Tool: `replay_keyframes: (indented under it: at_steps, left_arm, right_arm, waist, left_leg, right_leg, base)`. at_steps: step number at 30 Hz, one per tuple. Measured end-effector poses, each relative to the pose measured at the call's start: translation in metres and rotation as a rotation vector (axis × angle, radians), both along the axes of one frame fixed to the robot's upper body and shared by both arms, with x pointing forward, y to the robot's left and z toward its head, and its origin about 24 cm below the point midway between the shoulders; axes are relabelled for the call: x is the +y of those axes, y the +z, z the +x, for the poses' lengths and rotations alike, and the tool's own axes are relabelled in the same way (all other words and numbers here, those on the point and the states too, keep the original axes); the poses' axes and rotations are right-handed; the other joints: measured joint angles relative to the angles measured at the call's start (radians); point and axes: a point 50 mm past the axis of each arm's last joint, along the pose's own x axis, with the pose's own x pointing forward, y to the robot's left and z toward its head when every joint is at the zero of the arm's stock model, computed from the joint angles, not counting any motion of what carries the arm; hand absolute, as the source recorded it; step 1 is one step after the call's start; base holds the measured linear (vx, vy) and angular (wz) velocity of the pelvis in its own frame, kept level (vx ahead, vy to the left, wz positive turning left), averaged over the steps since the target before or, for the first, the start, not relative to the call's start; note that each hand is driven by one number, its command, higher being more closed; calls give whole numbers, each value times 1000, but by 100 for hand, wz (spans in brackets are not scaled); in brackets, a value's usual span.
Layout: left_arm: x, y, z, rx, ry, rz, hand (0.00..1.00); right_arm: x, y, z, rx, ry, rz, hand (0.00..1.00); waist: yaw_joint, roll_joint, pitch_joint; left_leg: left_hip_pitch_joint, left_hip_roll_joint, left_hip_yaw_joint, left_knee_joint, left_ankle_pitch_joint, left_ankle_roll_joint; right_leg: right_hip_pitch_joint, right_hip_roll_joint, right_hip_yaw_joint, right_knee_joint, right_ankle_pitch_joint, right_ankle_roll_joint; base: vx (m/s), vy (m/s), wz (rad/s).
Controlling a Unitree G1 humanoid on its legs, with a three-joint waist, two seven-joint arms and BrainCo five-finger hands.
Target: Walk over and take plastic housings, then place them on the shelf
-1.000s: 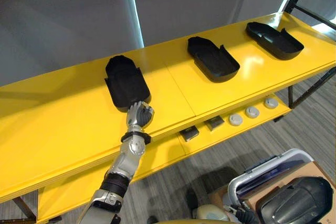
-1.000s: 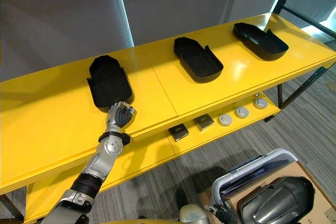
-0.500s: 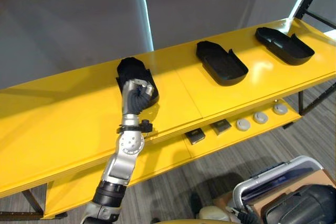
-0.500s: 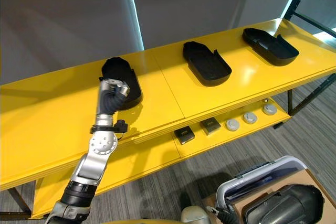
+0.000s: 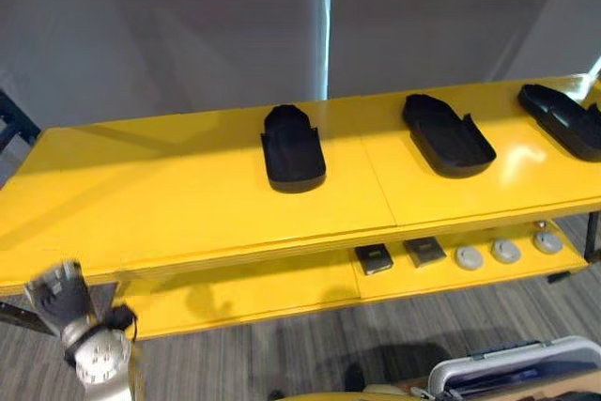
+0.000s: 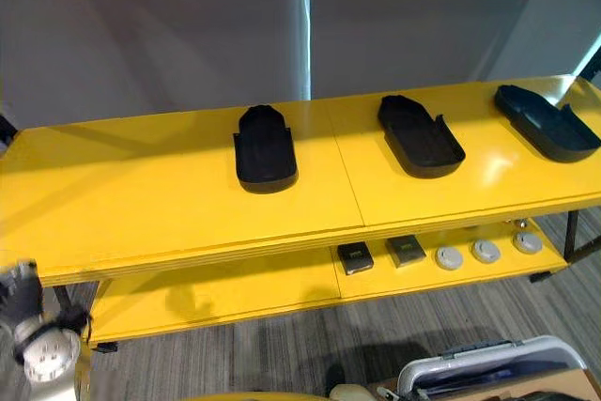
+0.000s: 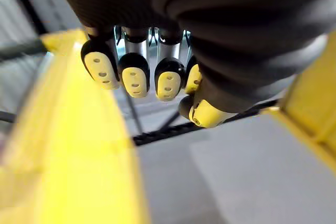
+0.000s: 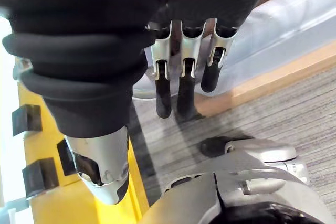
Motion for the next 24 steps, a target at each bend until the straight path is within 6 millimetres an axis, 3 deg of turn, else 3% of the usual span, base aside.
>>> replay_keyframes:
  at_steps: [3,6,15,24]
  left_arm:
    - [-32,-44,-24,204,-84,-182,0]
    - [-54,-60,-31,288,-172,-264,0]
    - [-86,-75,-19,370,-357,-328,0]
    - [-102,-76,-1,377,-483,-310,0]
  right_arm:
    - [5,0,2,-3,27,8,0]
    - [9,1,14,-49,55,28,0]
    - [7,9,48,-157,78,11,0]
    - [8,16,62,-219,90,3,0]
  waist:
    - [-2,-11,-8]
    - [-4,-8,-11]
    - [-4,16,-14]
    - [-8,24,-5]
  left_leg:
    - [3,1,2,0,0,-1]
    - [7,1,3,2,-1,-2]
    - [21,10,10,1,-7,-2]
    - [29,38,36,24,-36,-21]
  right_leg:
    - [2,1,2,0,0,-1]
    - [5,1,5,0,0,-1]
    - [14,12,17,0,-8,-12]
    - [2,39,40,32,-43,-26]
  base:
    - [-33,2,-2]
    - [-20,1,-1]
    - [-1,-3,-2]
    - [29,-17,-9]
